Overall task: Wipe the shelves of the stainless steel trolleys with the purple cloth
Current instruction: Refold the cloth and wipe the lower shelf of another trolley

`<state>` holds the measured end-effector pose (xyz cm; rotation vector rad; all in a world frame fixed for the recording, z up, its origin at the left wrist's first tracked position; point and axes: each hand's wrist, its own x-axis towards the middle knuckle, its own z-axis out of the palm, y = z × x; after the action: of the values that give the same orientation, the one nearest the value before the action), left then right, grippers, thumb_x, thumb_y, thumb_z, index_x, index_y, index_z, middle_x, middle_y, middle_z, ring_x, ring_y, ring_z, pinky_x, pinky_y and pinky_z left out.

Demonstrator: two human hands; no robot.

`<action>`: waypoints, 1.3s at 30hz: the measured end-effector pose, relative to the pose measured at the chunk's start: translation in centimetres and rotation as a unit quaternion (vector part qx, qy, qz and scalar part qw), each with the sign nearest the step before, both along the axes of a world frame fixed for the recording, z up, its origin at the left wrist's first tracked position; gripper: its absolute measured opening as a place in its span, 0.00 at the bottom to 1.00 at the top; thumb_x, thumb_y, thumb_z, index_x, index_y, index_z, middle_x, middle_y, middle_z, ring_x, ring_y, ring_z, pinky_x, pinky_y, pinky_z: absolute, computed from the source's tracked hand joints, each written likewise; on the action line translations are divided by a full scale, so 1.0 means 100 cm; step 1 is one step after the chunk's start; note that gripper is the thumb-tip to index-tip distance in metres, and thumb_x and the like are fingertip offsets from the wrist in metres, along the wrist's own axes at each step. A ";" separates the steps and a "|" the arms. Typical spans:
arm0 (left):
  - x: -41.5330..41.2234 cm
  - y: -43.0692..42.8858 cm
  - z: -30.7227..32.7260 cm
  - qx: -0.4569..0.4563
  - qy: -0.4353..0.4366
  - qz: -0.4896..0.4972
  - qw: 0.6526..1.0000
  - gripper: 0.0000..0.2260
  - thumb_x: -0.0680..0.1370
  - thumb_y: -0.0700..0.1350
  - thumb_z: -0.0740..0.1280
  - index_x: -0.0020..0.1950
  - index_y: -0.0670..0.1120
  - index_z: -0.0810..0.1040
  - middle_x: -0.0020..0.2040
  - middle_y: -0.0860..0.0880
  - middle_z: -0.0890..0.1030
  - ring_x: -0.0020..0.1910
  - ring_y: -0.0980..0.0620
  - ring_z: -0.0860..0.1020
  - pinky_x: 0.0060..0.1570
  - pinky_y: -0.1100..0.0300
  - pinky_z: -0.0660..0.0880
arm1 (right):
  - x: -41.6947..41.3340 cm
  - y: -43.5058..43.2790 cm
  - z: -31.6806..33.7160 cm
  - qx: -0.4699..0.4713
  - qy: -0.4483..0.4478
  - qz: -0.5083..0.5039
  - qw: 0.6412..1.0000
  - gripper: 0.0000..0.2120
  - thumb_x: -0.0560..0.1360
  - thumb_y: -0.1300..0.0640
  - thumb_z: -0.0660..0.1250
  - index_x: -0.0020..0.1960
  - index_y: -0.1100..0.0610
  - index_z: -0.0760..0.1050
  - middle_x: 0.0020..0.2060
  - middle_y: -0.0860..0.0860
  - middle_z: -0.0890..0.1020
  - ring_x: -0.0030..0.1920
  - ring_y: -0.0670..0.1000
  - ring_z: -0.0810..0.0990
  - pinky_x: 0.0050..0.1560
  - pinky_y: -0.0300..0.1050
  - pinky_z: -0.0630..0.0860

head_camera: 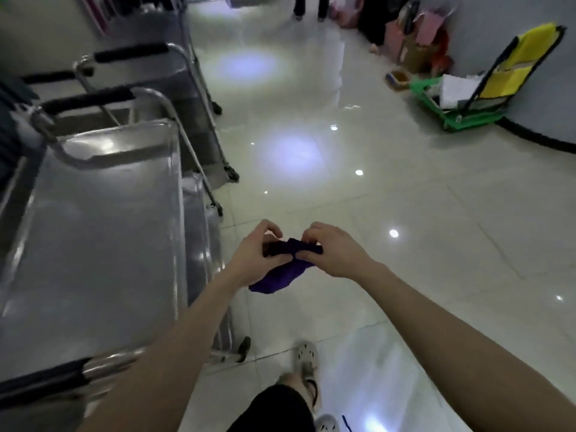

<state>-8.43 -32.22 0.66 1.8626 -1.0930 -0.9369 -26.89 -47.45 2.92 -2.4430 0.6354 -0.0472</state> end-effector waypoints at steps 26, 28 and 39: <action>0.064 -0.051 -0.085 0.169 -0.034 0.454 0.874 0.24 0.68 0.62 0.82 0.59 0.60 0.77 0.53 0.61 0.83 0.51 0.59 0.82 0.48 0.59 0.78 | 0.323 -0.134 -0.078 0.120 0.038 0.438 0.890 0.06 0.84 0.54 0.69 0.55 0.45 0.74 0.47 0.43 0.84 0.47 0.45 0.82 0.48 0.42 0.77; 0.052 -0.054 -0.100 0.171 -0.041 0.521 0.835 0.17 0.72 0.48 0.78 0.55 0.61 0.76 0.49 0.60 0.82 0.48 0.60 0.82 0.44 0.58 0.76 | 0.334 -0.132 -0.092 0.120 0.048 0.485 0.865 0.08 0.84 0.55 0.69 0.55 0.42 0.73 0.44 0.36 0.81 0.46 0.37 0.81 0.45 0.31 0.73; -0.007 -0.053 -0.203 0.113 0.036 0.788 0.604 0.12 0.81 0.50 0.75 0.61 0.58 0.75 0.51 0.62 0.83 0.48 0.63 0.81 0.41 0.69 0.75 | 0.333 -0.107 -0.193 0.170 0.065 0.492 0.852 0.20 0.86 0.65 0.57 0.62 0.39 0.64 0.47 0.49 0.82 0.44 0.53 0.81 0.42 0.57 0.80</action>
<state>-9.15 -37.51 -19.64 1.9980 0.9178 0.0130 6.43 -58.18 -16.39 -2.1493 -0.5708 0.5912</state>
